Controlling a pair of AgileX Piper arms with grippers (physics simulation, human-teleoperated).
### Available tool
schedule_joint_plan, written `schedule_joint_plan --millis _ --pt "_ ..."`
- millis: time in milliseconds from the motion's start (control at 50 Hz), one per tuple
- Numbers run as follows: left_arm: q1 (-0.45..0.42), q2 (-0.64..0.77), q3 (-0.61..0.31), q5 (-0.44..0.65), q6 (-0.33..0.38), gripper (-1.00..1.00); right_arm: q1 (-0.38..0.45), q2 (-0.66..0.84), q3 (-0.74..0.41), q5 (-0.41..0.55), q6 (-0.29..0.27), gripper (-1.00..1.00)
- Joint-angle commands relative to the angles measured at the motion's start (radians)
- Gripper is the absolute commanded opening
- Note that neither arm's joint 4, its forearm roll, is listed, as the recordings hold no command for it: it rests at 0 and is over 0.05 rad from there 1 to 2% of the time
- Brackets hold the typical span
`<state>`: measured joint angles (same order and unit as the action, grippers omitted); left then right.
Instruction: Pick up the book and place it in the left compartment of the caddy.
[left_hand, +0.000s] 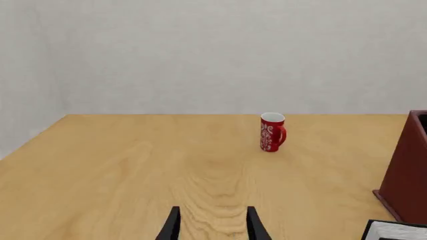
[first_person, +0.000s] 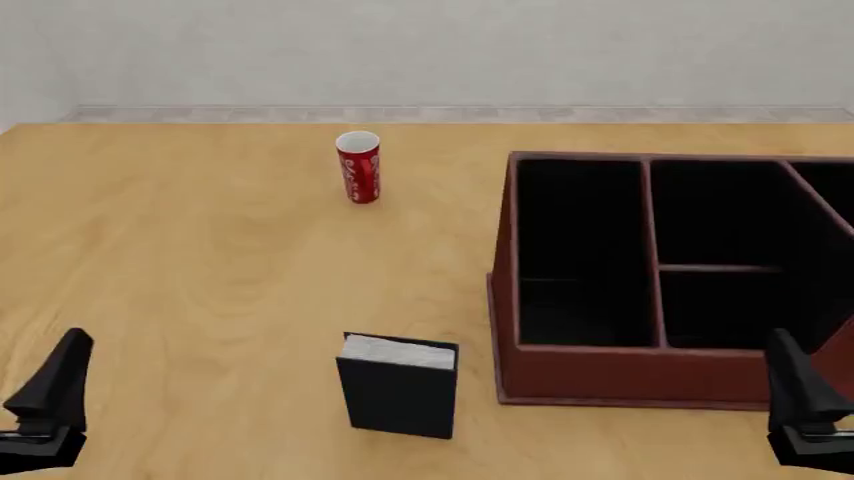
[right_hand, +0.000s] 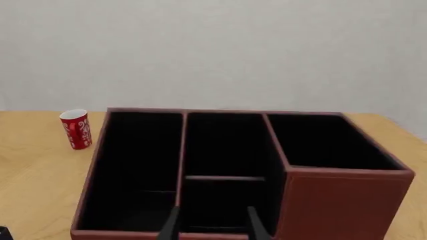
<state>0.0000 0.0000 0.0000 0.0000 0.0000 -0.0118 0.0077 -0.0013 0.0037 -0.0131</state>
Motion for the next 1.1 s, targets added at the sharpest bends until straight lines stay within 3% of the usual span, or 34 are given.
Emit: schedule_joint_plan --millis 20,260,640,740,1100 --pt "0.0 0.0 0.0 0.0 0.0 1.0 0.021 -0.005 -0.002 0.0 0.018 1.0" --pt "0.0 0.0 0.0 0.0 0.0 1.0 0.058 0.002 0.0 0.001 0.013 1.0" --pt "0.0 0.0 0.0 0.0 0.0 1.0 0.195 -0.002 -0.004 -0.01 0.03 1.0" --pt "0.0 0.0 0.0 0.0 0.0 1.0 0.267 -0.007 -0.009 -0.014 0.043 1.0" --pt "0.0 0.0 0.0 0.0 0.0 1.0 0.389 -0.007 -0.016 -0.004 0.016 1.0"
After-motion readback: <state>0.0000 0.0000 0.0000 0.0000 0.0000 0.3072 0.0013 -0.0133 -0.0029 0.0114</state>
